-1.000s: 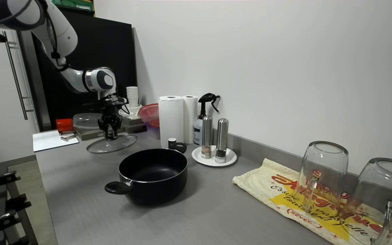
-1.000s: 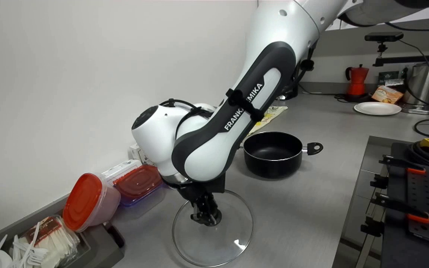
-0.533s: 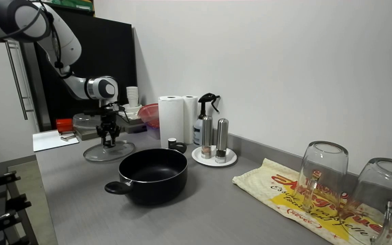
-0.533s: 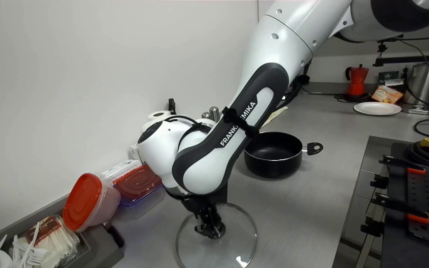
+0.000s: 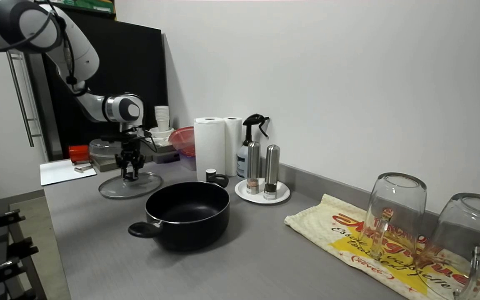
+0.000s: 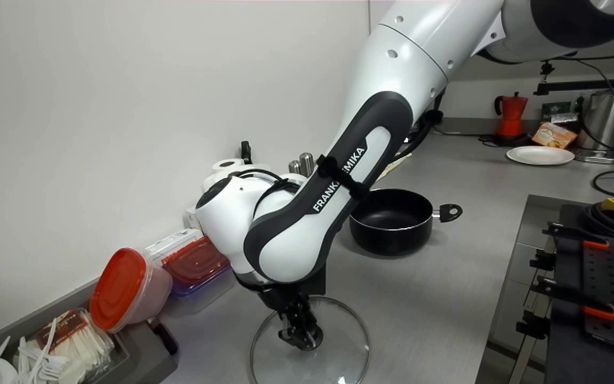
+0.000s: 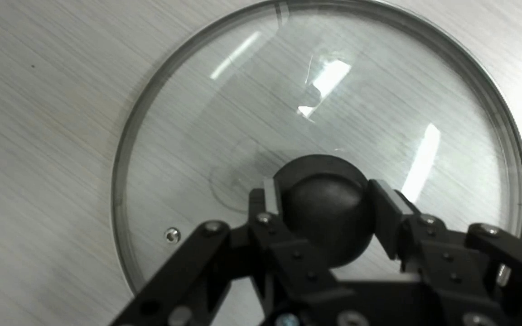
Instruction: Remove the lid from the pot.
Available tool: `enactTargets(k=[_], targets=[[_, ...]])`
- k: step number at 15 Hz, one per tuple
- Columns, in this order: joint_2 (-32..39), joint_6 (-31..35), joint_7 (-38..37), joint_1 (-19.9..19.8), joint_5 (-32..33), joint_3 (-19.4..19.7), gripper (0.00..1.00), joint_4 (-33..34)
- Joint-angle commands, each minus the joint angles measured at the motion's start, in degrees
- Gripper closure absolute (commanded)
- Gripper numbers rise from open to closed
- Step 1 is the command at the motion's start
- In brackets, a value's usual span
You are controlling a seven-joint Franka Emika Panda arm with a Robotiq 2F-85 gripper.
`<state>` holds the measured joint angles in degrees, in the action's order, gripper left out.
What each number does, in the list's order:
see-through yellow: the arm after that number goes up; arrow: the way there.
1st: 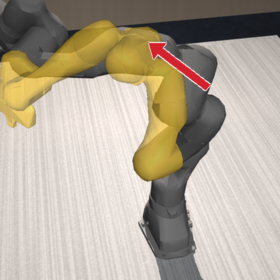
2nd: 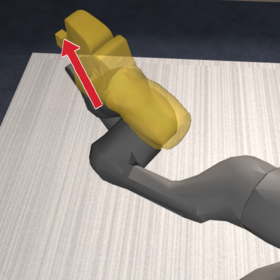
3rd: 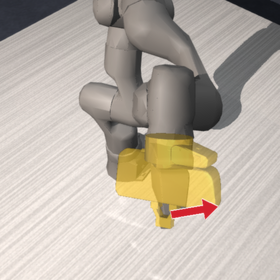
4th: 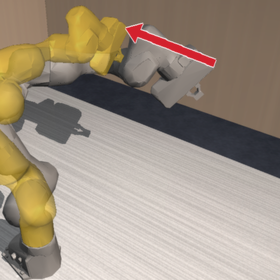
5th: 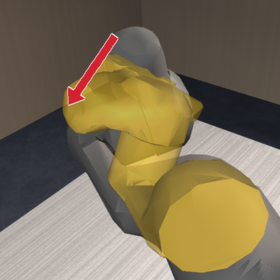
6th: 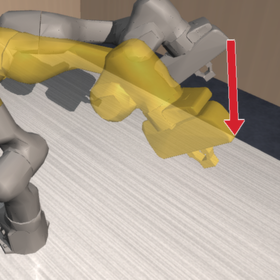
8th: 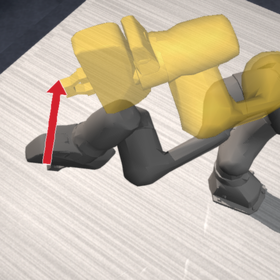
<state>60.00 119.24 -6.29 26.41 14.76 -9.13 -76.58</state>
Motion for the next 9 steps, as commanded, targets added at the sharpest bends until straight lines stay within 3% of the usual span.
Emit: enactTargets(k=[1,2,5,9], targets=[[-2.2,-2.4,2.0,-0.4,-1.3,0.0,0.24,-1.5],[0.1,-0.6,0.4,0.5,-0.7,0.8,0.44,0.4],[-0.4,-1.6,0.8,0.3,-0.7,0.8,0.24,0.4],[-0.6,-1.8,1.0,0.3,-0.6,0.7,0.24,0.2]])
